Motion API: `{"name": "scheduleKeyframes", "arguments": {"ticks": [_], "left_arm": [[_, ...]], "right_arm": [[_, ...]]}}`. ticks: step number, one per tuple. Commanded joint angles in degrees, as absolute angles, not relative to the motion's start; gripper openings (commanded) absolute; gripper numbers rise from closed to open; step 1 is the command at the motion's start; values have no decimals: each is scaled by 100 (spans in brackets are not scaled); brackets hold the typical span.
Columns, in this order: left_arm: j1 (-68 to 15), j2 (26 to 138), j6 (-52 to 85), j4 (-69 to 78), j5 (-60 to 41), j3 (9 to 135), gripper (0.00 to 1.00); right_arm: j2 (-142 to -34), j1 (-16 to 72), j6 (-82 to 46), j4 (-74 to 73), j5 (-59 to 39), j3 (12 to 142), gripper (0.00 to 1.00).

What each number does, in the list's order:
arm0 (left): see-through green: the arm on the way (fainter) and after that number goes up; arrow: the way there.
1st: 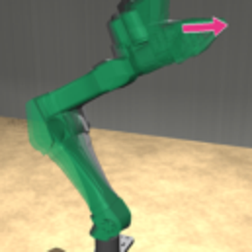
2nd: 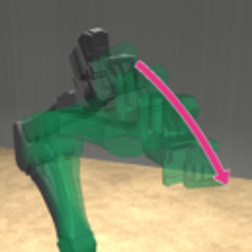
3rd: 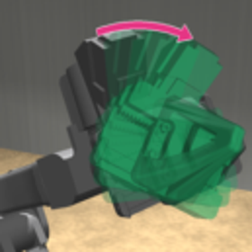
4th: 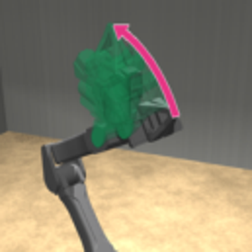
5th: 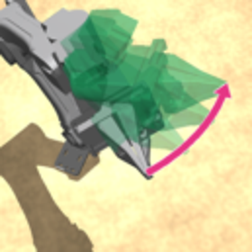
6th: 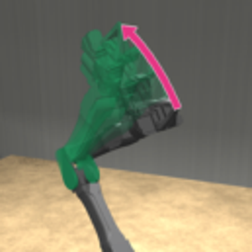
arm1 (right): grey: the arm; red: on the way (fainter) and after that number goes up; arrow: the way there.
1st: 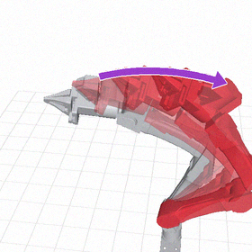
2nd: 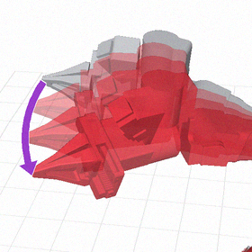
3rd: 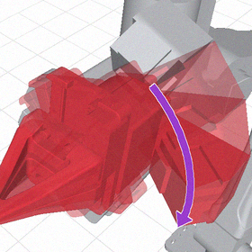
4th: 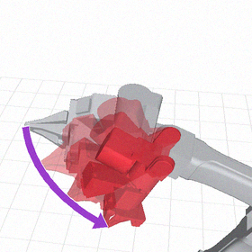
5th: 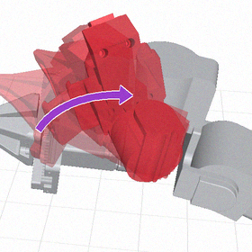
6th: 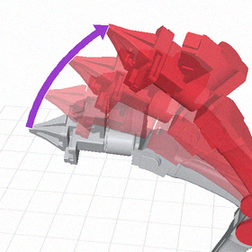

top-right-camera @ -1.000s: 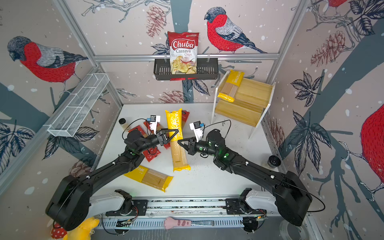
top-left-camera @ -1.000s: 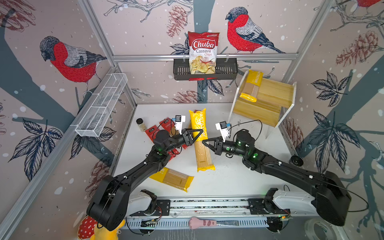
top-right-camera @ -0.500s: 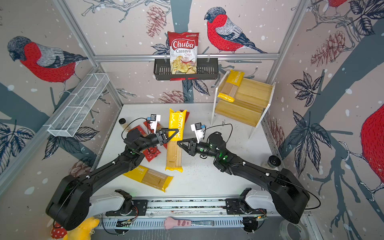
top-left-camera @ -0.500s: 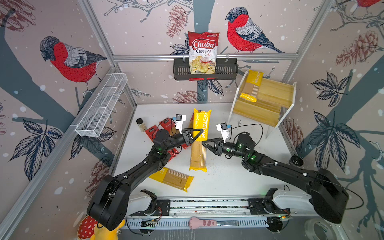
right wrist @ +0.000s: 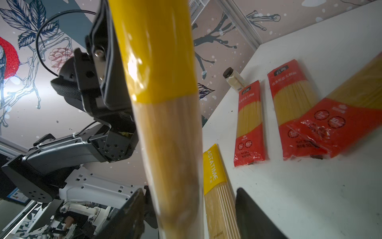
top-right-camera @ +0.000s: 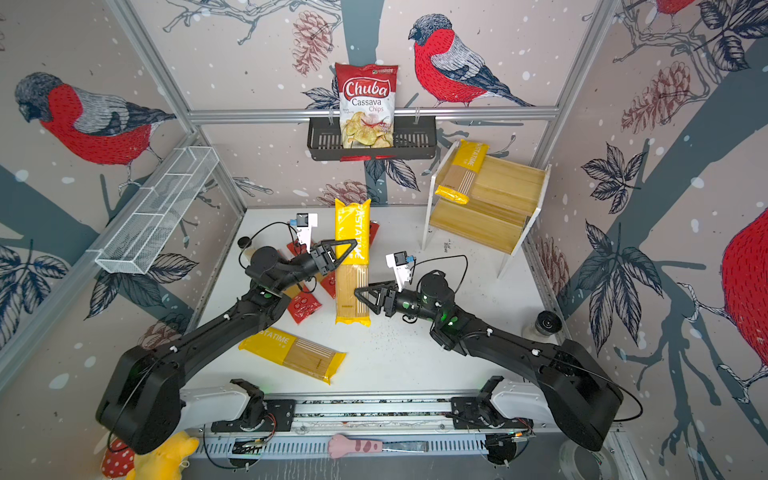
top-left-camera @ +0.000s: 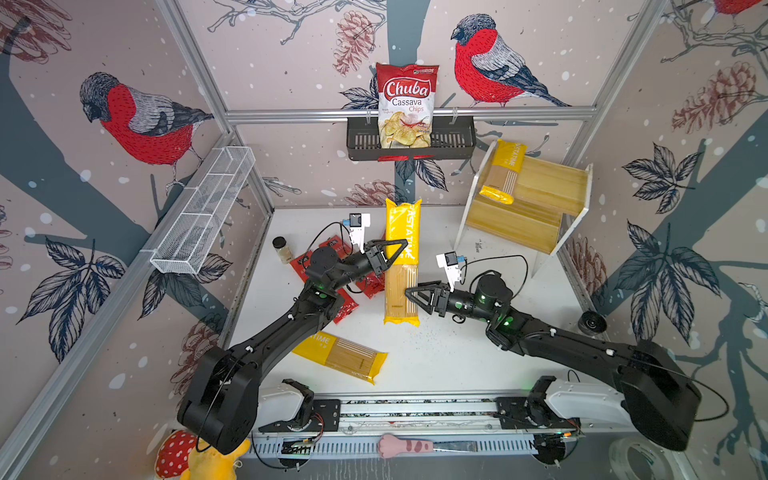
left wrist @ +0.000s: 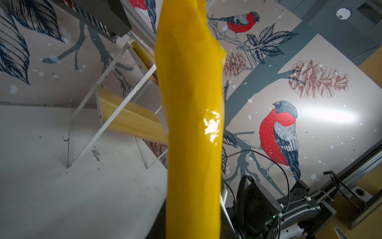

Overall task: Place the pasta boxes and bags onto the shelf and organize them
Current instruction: 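Lift the pack upright with the left gripper beside the right gripper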

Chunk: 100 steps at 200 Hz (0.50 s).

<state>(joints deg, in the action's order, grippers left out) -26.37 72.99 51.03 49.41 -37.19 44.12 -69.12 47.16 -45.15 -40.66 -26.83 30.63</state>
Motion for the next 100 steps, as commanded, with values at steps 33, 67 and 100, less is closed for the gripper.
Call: {"name": "scheduleKeyframes", "arguments": {"ticks": [33, 67, 100], "left_arm": [[-2677, 7516, 5660, 6381, -2634, 4761, 0], [-2925, 7567, 5674, 6424, -2308, 4842, 0], [-3082, 7575, 5573, 6306, -2071, 4906, 3]], "right_arm": [[-6849, 4625, -5097, -5391, -2645, 2593, 76], [-6972, 4632, -5225, -5859, -2699, 2649, 75], [-7135, 4634, -5261, -6062, -2757, 2828, 68]]}}
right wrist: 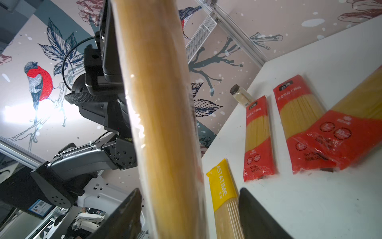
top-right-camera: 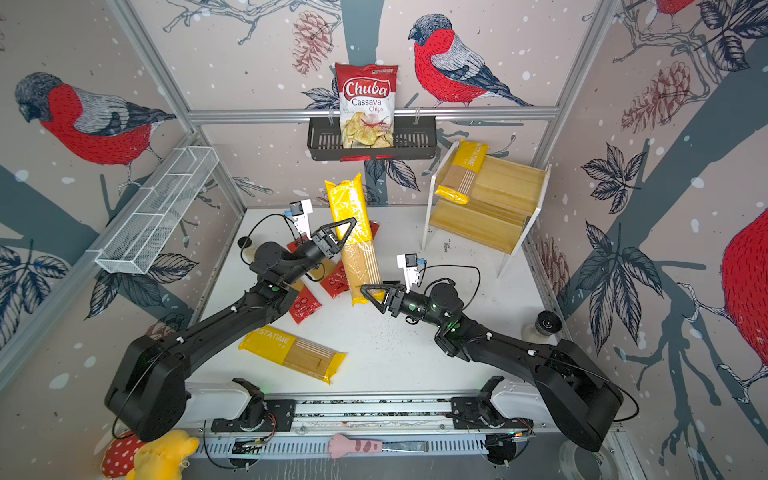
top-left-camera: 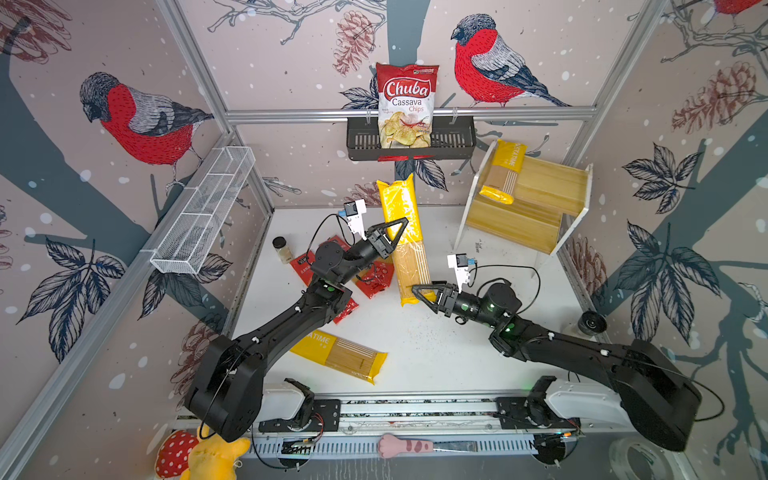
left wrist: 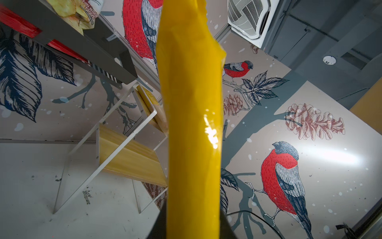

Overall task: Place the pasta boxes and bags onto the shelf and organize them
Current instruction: 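Lift the pack upright with the left gripper beside the right gripper, then open the left gripper while the right gripper carries the pack to the shelf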

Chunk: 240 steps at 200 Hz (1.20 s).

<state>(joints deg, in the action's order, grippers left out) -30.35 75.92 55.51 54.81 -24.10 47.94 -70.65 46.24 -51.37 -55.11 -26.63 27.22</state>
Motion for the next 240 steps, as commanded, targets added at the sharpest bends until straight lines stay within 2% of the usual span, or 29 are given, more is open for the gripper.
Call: {"name": "scheduleKeyframes", "arguments": {"ticks": [1, 19, 46, 80, 125, 139, 173, 240], "left_arm": [[-3083, 7575, 5581, 6304, -2064, 4905, 3], [-3094, 7584, 5607, 6319, -2062, 4904, 4], [-3111, 7593, 5607, 6238, -2085, 4891, 8], [-3116, 7555, 5564, 6051, -2195, 4871, 24], [-3116, 7611, 5719, 6064, -2307, 4868, 46], [-3118, 7637, 5737, 6072, -2312, 4856, 47], [-3112, 7725, 5822, 6168, -2350, 4817, 42], [-3120, 7603, 5734, 6073, -2443, 4738, 55]], "right_arm": [[-7136, 4633, -5272, -6072, -2750, 2829, 68], [-7154, 4632, -5320, -6260, -2680, 2821, 59], [-7309, 4650, -5407, -6498, -2672, 2825, 39], [-7281, 4683, -5328, -6436, -2606, 2865, 25], [-7070, 4584, -5274, -6327, -2625, 2896, 20], [-6973, 4551, -5283, -6299, -2652, 2938, 19], [-6832, 4491, -5265, -6145, -2722, 3052, 16], [-6404, 4204, -5083, -5464, -2700, 3410, 13]]}}
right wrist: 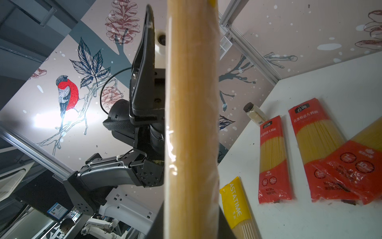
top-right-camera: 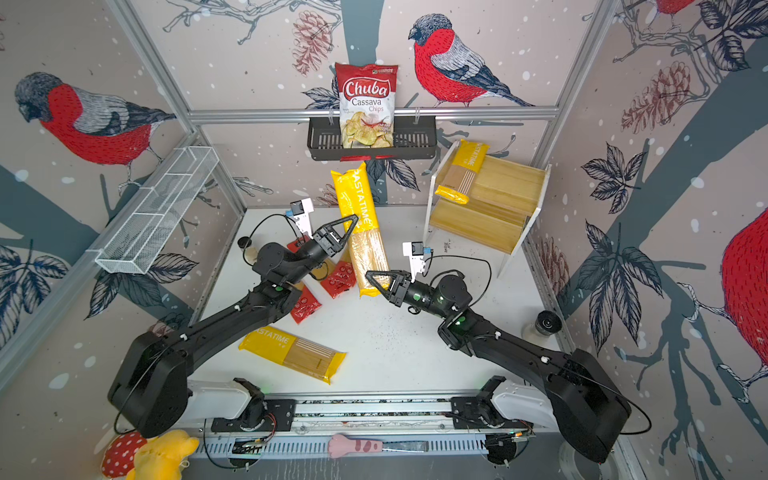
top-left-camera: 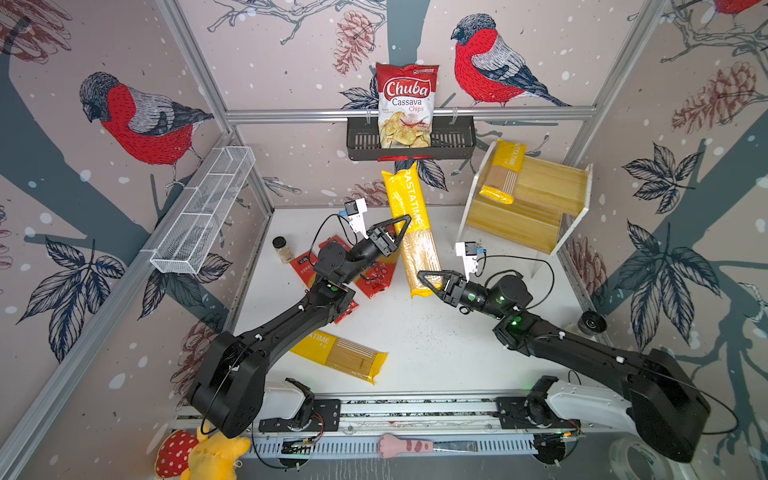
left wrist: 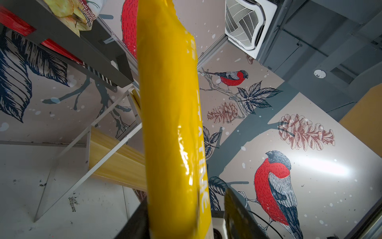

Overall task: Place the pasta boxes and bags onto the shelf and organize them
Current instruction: 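Open the left gripper while the right gripper carries the pack to the shelf, then lay the pack on the shelf tier beside the first pack, open right gripper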

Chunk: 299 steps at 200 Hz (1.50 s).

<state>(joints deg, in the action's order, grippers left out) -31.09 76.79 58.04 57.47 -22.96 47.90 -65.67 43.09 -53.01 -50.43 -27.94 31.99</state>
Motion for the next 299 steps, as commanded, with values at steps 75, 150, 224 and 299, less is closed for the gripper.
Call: {"name": "scheduleKeyframes", "arguments": {"ticks": [75, 150, 224, 299], "left_arm": [[-3192, 7319, 5517, 5846, -2341, 4260, 58], [-3576, 6862, 5245, 5518, -1773, 3053, 57], [-3874, 6807, 5328, 5634, -1547, 2525, 57], [-3922, 6863, 5353, 5695, -1511, 2369, 57]], "right_arm": [[-5935, 3435, -4556, -4133, -2761, 4209, 10], [-5781, 1682, -4095, -1641, -2828, 5971, 9], [-6444, -658, -5533, -1441, -3882, 6788, 9], [-6976, -901, -6205, -1819, -4159, 6407, 8]]}}
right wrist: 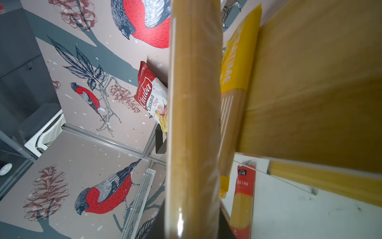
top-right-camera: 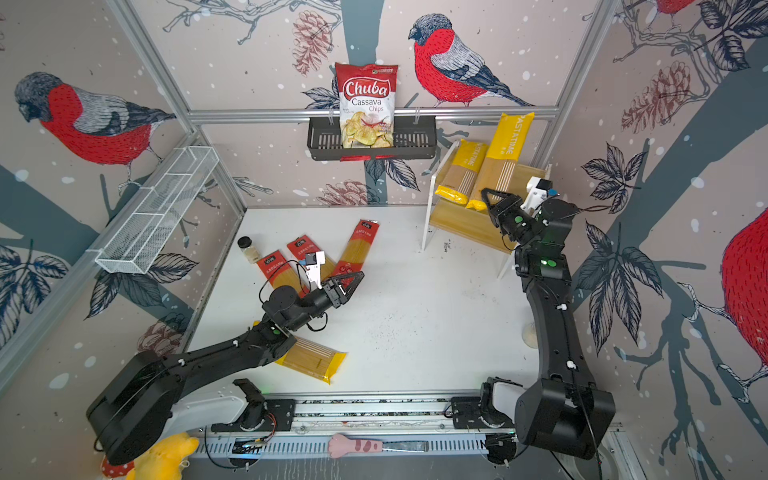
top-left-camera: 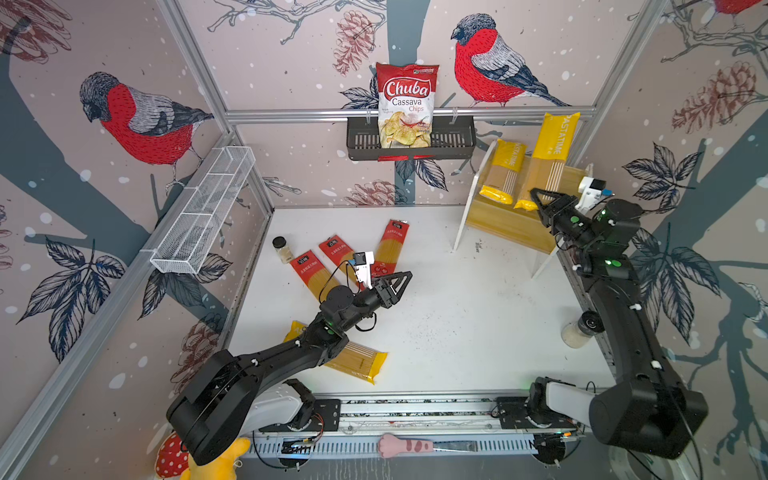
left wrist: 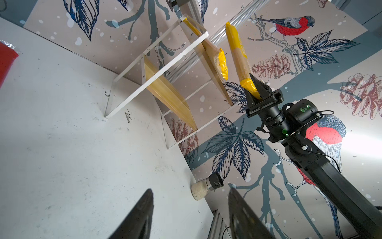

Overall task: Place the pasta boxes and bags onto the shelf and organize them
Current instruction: 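Lay the pack on the shelf tier beside the first pack, open right gripper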

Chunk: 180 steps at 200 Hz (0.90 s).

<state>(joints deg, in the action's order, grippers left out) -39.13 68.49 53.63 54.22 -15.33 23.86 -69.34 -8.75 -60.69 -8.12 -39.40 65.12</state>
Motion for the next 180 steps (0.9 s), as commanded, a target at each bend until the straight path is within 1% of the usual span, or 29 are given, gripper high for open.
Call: {"name": "scheduleKeyframes", "arguments": {"ticks": [1, 48, 61, 73, 110, 127, 144, 180], "left_arm": [[-3921, 6864, 5353, 5700, -1512, 2366, 57], [-3937, 6930, 5357, 5730, -1521, 2364, 57], [-3937, 6939, 5353, 5730, -1511, 2356, 57], [-3946, 6935, 5358, 5740, -1506, 2347, 57], [-3956, 6921, 5353, 5748, -1480, 2281, 57], [-3964, 6908, 5344, 5739, -1467, 2251, 57], [-3964, 6909, 5344, 5744, -1468, 2241, 57], [-3977, 6944, 5344, 5765, -1459, 2243, 57]], "right_arm": [[-6977, -903, -6214, -1828, -4158, 6398, 8], [-7154, -932, -6610, -2046, -4140, 6270, 12], [-7311, -947, -6711, -2095, -4119, 6271, 15], [-7348, -964, -6790, -2107, -4088, 6266, 21], [-7275, -1015, -6908, -2163, -4125, 6086, 46], [-7207, -1028, -6926, -2166, -4094, 5907, 53], [-6949, -1028, -6894, -2114, -4086, 5765, 56], [-6678, -1057, -6796, -1921, -4034, 5532, 56]]}}
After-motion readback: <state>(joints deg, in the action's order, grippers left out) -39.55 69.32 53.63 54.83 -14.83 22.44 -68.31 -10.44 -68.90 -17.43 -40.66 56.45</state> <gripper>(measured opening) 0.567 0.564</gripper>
